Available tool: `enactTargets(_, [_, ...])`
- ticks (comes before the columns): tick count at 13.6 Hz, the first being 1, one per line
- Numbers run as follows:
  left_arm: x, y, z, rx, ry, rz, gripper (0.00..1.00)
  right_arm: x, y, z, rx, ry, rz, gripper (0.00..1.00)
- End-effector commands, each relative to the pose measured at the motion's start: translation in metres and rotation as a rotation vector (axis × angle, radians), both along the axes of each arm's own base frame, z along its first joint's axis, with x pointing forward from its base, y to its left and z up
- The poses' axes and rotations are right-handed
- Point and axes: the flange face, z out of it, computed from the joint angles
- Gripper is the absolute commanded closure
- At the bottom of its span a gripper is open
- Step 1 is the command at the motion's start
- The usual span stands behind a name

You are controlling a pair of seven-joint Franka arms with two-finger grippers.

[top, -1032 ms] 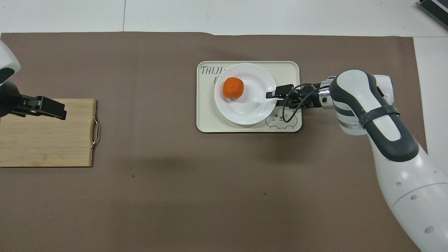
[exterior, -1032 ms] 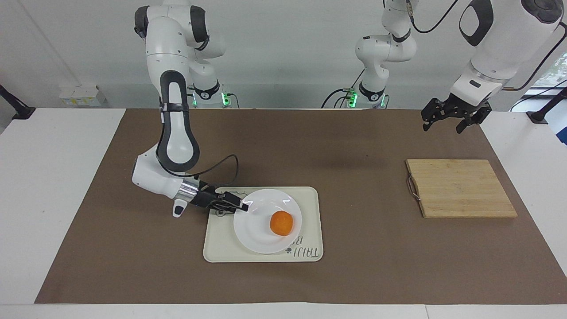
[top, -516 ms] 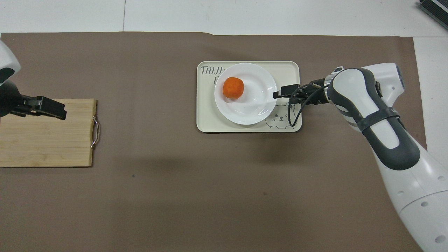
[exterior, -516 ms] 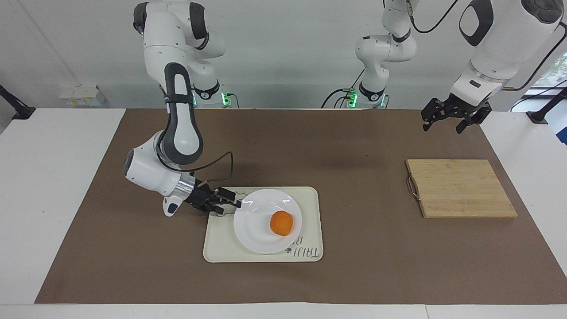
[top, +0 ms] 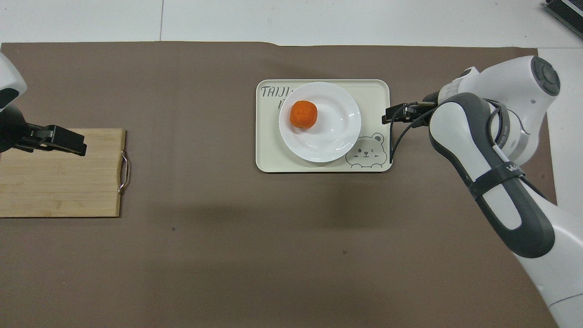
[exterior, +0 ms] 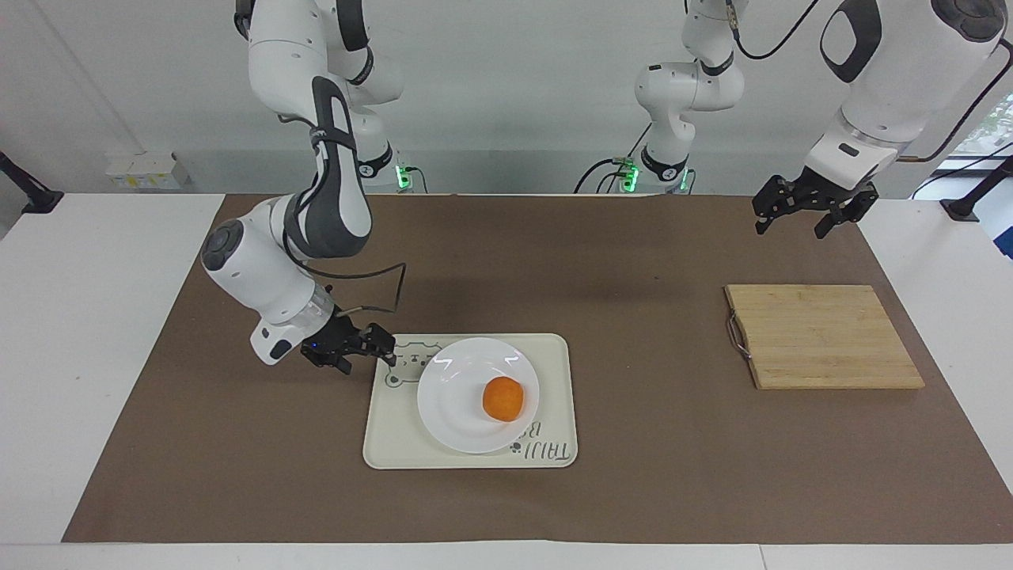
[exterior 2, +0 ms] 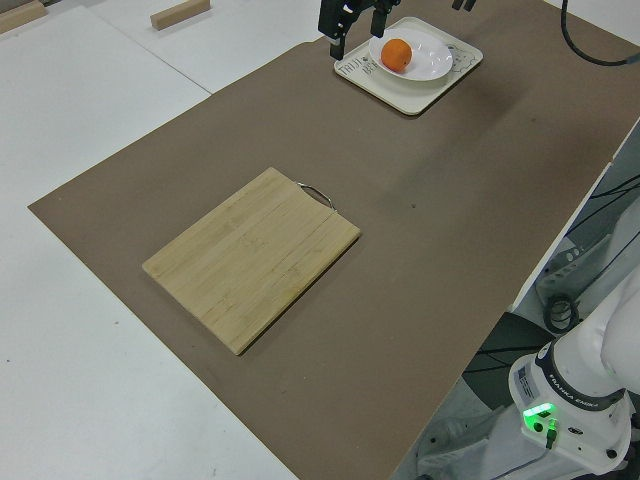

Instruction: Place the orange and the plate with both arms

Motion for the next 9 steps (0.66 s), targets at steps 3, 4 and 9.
enactTargets(3, [-0.004,0.005,0.002,0.016,0.006,-0.003,0.0,-0.015,-0.034,0.042,-0.114,0.011,-0.087,0.0])
enactTargets(4, [-0.004,0.005,0.002,0.016,0.006,-0.003,0.0,-0.018,-0.046,0.048,-0.132,0.021,-0.092,0.0])
enactTargets(9, [-0.004,0.005,0.002,0.016,0.006,-0.003,0.0,-0.036,-0.094,0.084,-0.201,0.048,-0.117,0.0])
